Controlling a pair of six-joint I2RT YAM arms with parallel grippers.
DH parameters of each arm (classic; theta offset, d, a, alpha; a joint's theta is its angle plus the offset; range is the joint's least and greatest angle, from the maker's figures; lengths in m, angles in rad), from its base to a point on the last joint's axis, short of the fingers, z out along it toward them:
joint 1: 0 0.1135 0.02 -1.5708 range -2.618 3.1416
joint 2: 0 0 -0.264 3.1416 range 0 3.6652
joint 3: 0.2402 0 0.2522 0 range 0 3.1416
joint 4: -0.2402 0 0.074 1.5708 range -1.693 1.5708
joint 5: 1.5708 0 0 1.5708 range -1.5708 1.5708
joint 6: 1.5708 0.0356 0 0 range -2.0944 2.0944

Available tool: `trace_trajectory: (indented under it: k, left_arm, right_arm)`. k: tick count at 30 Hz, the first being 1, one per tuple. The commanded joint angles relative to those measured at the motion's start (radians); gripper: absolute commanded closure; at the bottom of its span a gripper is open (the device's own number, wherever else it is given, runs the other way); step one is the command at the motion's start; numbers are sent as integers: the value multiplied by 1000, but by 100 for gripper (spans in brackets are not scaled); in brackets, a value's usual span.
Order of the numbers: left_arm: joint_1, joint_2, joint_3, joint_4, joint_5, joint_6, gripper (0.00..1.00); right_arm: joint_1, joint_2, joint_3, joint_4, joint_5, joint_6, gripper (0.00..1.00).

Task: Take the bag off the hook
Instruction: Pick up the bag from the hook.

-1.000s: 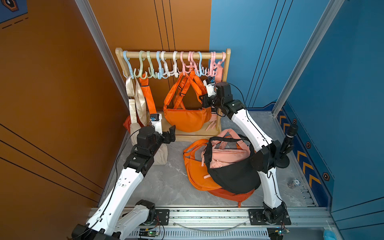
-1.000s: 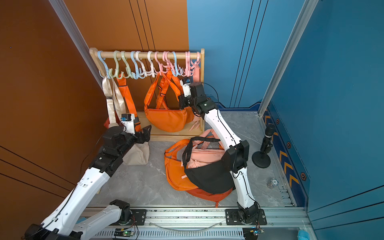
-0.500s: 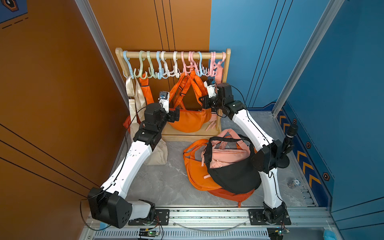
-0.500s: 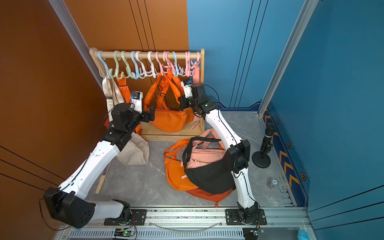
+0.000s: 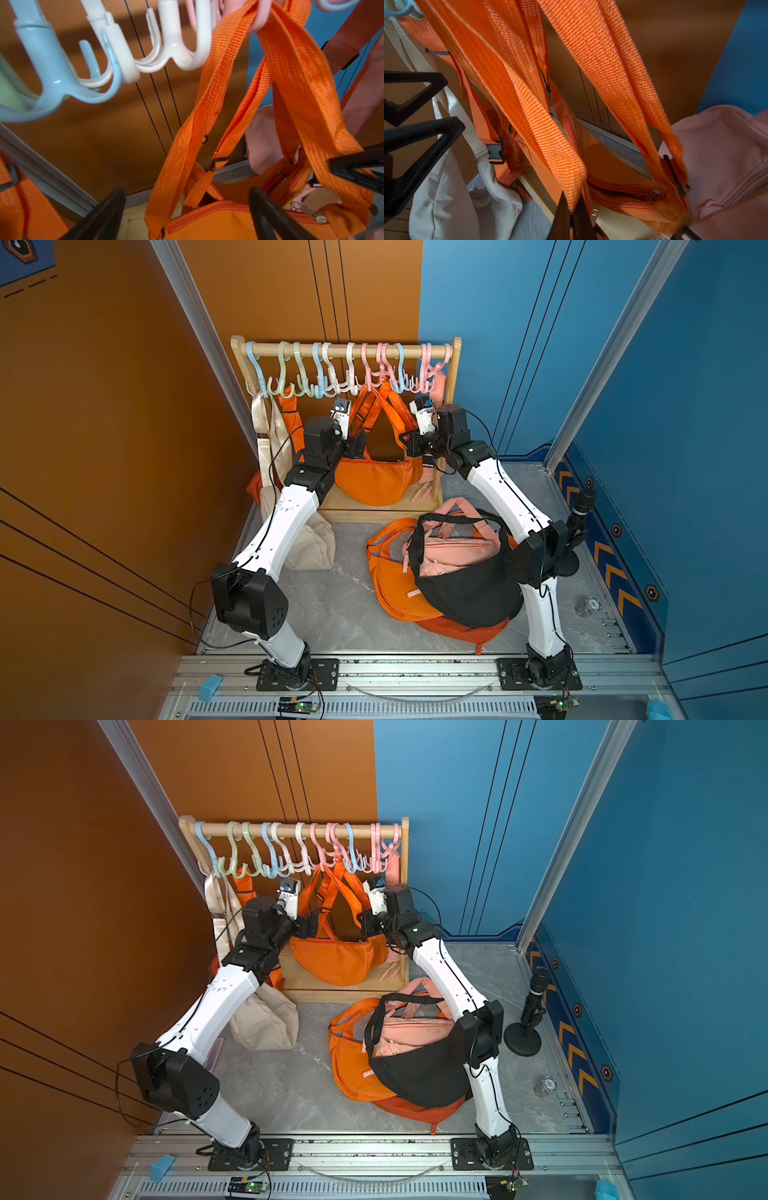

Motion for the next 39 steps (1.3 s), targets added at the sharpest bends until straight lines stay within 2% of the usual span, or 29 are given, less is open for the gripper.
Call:
trace_trajectory:
  k: [1, 7, 11, 14, 16, 24, 39]
  left_arm:
    - [21, 39, 74, -23, -10, 15, 8]
    - [39, 125, 153, -38, 8, 1, 12]
    - [42, 175, 194, -49, 24, -2, 31]
    - [45, 199, 218, -60, 39, -8, 62]
    - [46, 200, 226, -66, 42, -11, 100]
    - [31, 136, 200, -49, 85, -35, 100]
    - [-23, 44, 270, -108, 139, -84, 100]
  right_arm:
    - [-6, -51, -7, -32, -27, -3, 100]
    - [-6, -52, -13, -31, -38, -8, 100]
    - [-8, -53, -12, -32, -40, -10, 100]
    - [-9, -52, -12, -34, -42, -8, 100]
    - [-11, -55, -16, -35, -43, -9, 100]
    - [-12, -60, -15, -19, -44, 10, 100]
    - [-8, -95, 32, -15, -49, 50, 100]
